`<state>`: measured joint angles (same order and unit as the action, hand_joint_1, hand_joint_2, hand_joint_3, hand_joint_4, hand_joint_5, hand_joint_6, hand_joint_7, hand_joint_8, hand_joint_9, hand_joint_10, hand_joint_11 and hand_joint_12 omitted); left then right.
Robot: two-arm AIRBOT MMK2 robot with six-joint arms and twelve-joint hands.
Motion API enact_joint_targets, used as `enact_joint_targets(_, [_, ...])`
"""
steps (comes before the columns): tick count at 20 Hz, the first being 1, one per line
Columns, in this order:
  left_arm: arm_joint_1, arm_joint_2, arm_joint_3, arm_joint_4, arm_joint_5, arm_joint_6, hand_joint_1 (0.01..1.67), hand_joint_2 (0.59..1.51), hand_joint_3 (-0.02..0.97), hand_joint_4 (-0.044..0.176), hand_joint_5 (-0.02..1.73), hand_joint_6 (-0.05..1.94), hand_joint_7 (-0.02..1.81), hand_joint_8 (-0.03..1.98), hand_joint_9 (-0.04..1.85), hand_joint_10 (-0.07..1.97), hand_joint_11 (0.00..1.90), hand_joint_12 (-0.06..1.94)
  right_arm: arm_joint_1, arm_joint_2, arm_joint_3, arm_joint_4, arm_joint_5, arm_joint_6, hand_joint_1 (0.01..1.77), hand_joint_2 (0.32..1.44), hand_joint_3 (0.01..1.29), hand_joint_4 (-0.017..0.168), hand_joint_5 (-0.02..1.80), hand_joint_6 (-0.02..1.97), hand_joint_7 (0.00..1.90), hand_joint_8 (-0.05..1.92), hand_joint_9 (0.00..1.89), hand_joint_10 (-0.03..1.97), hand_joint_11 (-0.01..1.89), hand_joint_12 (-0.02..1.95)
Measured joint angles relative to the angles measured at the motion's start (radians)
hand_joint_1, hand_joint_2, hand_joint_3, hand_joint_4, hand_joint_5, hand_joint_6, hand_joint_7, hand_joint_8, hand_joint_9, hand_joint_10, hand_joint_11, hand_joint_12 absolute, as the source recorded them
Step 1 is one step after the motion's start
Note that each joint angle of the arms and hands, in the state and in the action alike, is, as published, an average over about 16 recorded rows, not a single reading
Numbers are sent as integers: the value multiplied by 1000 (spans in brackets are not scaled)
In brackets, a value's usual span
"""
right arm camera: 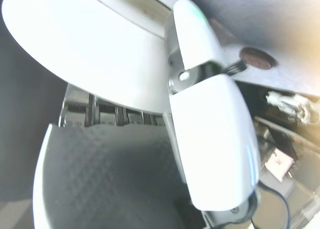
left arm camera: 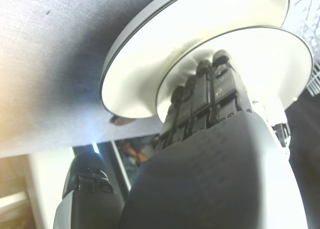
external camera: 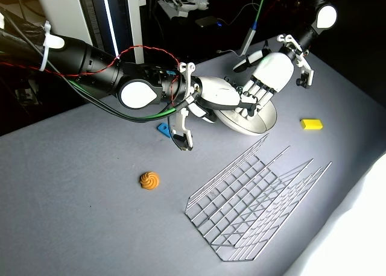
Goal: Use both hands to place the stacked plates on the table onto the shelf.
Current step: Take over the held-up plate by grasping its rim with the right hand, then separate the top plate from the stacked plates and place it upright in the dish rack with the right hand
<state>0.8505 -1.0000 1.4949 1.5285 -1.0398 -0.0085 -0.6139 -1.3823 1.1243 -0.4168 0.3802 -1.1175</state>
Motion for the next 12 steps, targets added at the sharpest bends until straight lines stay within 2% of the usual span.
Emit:
enact_joint_targets(5, [-2, 0, 0, 0, 0, -3, 24, 1078, 14, -5, 11, -6, -8, -16, 21, 6, 15, 1, 2, -13, 11, -2, 15, -18, 1161, 1106, 21, -2, 596, 232, 646, 146, 681, 74, 324, 1199])
enact_joint_targets(8, [-8, 1, 0, 1, -1, -10, 24, 1082, 14, -5, 20, -6, 1, -14, 23, 6, 15, 1, 5, -16, 14, -4, 25, -28, 1139, 1082, 18, -1, 667, 369, 747, 266, 820, 128, 451, 1245])
enact_joint_targets(12, [-26, 6, 0, 4, -4, -27, 24, 1090, 14, -4, 36, 1, 17, -8, 28, 5, 16, 1, 11, -16, 14, -6, 36, -35, 1140, 1049, 15, -3, 722, 552, 828, 463, 928, 392, 612, 1232])
